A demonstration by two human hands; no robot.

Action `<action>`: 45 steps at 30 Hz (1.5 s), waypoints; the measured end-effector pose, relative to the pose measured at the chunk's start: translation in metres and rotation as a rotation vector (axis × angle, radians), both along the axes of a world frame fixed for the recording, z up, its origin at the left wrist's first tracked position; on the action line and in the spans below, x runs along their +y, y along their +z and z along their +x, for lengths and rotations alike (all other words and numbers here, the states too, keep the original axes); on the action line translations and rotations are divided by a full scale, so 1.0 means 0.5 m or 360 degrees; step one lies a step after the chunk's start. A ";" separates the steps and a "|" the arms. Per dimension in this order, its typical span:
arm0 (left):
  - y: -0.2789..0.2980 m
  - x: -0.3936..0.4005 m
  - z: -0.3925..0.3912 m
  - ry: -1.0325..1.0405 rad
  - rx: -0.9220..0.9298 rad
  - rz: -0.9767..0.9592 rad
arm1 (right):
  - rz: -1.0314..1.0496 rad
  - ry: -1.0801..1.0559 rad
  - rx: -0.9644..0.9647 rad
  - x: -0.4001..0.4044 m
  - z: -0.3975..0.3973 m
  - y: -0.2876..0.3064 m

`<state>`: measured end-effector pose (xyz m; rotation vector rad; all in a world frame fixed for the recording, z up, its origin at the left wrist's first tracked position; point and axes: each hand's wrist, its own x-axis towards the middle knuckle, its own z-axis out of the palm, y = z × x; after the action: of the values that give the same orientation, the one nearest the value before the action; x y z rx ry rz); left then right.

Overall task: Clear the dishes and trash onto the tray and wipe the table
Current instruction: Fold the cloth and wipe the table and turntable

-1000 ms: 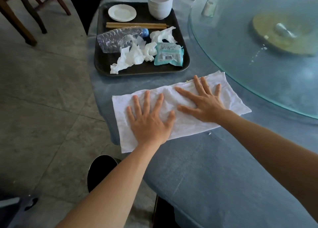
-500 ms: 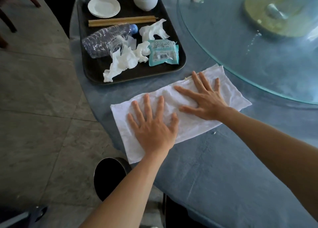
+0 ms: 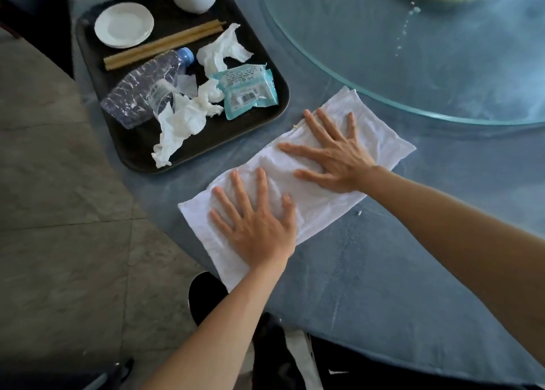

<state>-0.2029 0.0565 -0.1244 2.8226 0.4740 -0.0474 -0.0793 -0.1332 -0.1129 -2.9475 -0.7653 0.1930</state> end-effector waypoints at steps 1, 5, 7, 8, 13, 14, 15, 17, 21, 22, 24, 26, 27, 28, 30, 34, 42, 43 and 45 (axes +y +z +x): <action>0.004 0.001 -0.001 -0.0005 0.0029 -0.0009 | 0.0006 -0.0001 0.0004 0.001 0.000 -0.001; 0.037 0.005 0.000 -0.0091 0.0270 -0.0036 | -0.0022 -0.0018 0.0047 0.006 -0.007 0.018; 0.061 0.014 0.004 -0.0118 0.0425 -0.0128 | -0.0034 -0.0104 0.0059 0.011 -0.022 0.038; 0.076 0.023 0.010 -0.0111 0.0473 -0.0227 | 0.0001 -0.0220 0.0064 0.015 -0.035 0.049; 0.168 0.086 0.063 -0.0338 -0.0062 -0.0654 | 0.0891 -0.1502 -0.0059 0.067 -0.186 0.113; 0.182 0.089 0.085 -0.0421 -0.0120 -0.0682 | 0.1119 -0.1775 -0.0033 0.076 -0.222 0.126; 0.192 0.087 0.111 -0.0501 -0.0115 -0.0679 | 0.1311 -0.2018 0.0066 0.083 -0.252 0.137; 0.203 0.074 0.163 -0.0623 0.0070 -0.0624 | 0.1516 -0.2378 0.0425 0.099 -0.296 0.153; 0.200 0.050 0.232 -0.0613 0.0573 -0.0573 | 0.2146 -0.2772 0.0905 0.149 -0.294 0.159; 0.199 0.050 0.246 -0.0566 0.0673 -0.0606 | 0.2344 -0.2850 0.0931 0.159 -0.281 0.158; 0.201 0.053 0.274 -0.0476 0.0854 -0.0704 | 0.2493 -0.2963 0.0930 0.167 -0.256 0.159; 0.210 0.057 0.294 -0.0507 0.0952 -0.0793 | 0.2281 -0.2932 0.0867 0.166 -0.241 0.170; 0.216 0.060 0.301 -0.0562 0.0981 -0.0831 | 0.2160 -0.2901 0.0796 0.167 -0.241 0.181; 0.221 0.064 0.309 -0.0622 0.1013 -0.0892 | 0.2077 -0.2885 0.0712 0.169 -0.242 0.194; 0.241 0.079 0.329 -0.0771 0.1071 -0.1011 | 0.2095 -0.2884 0.0549 0.177 -0.242 0.230; 0.302 0.112 0.360 -0.0937 0.1216 -0.1479 | 0.2285 -0.2808 0.0197 0.195 -0.255 0.300; 0.387 0.147 0.378 -0.1230 0.1144 -0.1827 | 0.2100 -0.2719 -0.0493 0.223 -0.287 0.371; 0.393 0.147 0.378 -0.1204 0.1120 -0.1816 | 0.2028 -0.2738 -0.0538 0.226 -0.287 0.377; 0.397 0.155 0.368 -0.1177 0.1041 -0.1757 | 0.1933 -0.2836 -0.0573 0.235 -0.294 0.381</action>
<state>-0.0189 0.1339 0.0739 1.6671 -0.4157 -1.0281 -0.2262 -0.0158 0.0774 -1.4761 1.3157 -0.6473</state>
